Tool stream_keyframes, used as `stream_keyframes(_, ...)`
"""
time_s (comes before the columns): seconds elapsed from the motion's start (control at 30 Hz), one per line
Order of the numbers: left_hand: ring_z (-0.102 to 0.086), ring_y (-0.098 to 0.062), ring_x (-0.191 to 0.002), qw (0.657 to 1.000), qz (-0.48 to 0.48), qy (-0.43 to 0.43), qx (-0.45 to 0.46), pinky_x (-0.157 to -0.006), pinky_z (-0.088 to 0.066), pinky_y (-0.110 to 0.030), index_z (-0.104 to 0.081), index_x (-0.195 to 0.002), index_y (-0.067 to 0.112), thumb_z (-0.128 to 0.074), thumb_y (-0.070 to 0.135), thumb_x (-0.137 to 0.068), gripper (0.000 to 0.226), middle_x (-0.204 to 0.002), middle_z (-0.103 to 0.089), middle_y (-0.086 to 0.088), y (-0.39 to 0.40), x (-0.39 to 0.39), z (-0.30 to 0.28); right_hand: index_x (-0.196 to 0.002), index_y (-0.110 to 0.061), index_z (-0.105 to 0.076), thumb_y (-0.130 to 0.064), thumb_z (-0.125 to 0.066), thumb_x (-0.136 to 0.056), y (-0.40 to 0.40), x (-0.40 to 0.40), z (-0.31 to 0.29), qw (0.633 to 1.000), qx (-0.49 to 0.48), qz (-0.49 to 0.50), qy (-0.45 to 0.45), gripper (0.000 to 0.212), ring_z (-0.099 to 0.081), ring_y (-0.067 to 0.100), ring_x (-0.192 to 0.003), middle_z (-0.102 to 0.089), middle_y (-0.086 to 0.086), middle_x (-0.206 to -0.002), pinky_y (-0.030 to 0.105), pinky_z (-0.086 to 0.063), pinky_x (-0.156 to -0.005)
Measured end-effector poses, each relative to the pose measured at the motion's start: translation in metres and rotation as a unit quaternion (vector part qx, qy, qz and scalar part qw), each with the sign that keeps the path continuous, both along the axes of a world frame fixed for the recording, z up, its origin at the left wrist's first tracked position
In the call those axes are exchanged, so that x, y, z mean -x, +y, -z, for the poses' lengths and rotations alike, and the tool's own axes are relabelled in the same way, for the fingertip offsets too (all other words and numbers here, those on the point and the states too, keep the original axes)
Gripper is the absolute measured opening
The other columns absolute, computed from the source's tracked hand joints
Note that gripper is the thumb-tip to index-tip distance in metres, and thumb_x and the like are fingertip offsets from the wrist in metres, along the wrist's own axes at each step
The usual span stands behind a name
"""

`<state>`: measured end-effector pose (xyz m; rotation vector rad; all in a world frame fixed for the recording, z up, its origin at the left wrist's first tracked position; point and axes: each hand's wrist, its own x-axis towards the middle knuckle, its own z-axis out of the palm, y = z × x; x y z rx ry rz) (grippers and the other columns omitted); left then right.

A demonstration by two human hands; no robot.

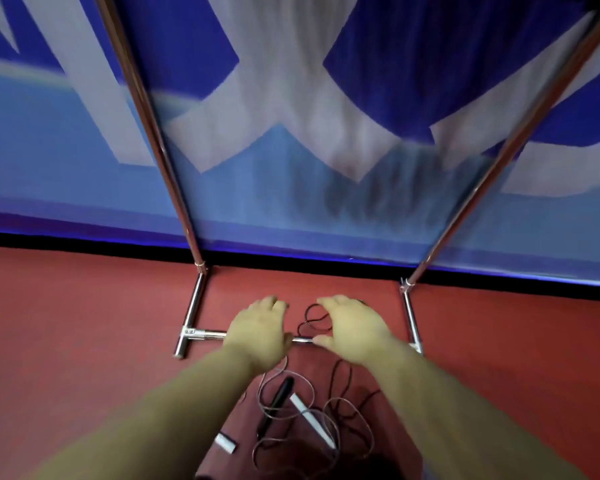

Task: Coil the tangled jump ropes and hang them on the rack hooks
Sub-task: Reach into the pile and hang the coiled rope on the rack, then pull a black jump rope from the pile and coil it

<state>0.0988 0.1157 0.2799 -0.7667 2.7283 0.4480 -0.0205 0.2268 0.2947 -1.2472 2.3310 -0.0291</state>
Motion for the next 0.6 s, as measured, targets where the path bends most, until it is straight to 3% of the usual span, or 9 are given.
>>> stream_keyframes(0.2, -0.037, -0.029, -0.134, 0.996, -0.045, -0.053, -0.048, -0.109, -0.033, -0.037, -0.031, -0.146, 0.017, -0.051, 0.036, -0.094, 0.059, -0.154, -0.027, -0.007, -0.023, 0.014, 0.059, -0.145, -0.016, -0.031, -0.034, -0.061, -0.09, -0.009, 0.013, 0.062, 0.993, -0.075, 0.053, -0.074, 0.065, -0.036, 0.027, -0.134, -0.036, 0.008, -0.147, 0.035, -0.033, -0.107)
stream_keyframes(0.33, -0.039, -0.029, -0.131, 0.993, -0.067, -0.087, -0.036, -0.106, -0.036, -0.037, -0.033, -0.144, 0.016, -0.05, 0.032, -0.094, 0.055, -0.151, -0.03, -0.008, -0.042, 0.02, 0.09, -0.14, -0.017, -0.036, -0.036, -0.06, -0.09, -0.024, 0.029, 0.086, 0.995, -0.078, 0.058, -0.034, 0.059, -0.044, 0.027, -0.126, -0.045, 0.007, -0.139, 0.035, -0.04, -0.099)
stream_keyframes(0.6, -0.034, -0.03, -0.135, 0.987, -0.046, -0.138, -0.065, -0.107, -0.033, -0.038, -0.034, -0.141, 0.012, -0.047, 0.029, -0.095, 0.051, -0.152, -0.026, -0.01, -0.04, 0.042, 0.165, -0.14, -0.017, -0.035, -0.035, -0.061, -0.089, -0.039, 0.038, 0.166, 0.994, -0.107, 0.018, -0.025, 0.06, -0.041, 0.026, -0.129, -0.043, 0.006, -0.139, 0.037, -0.039, -0.102)
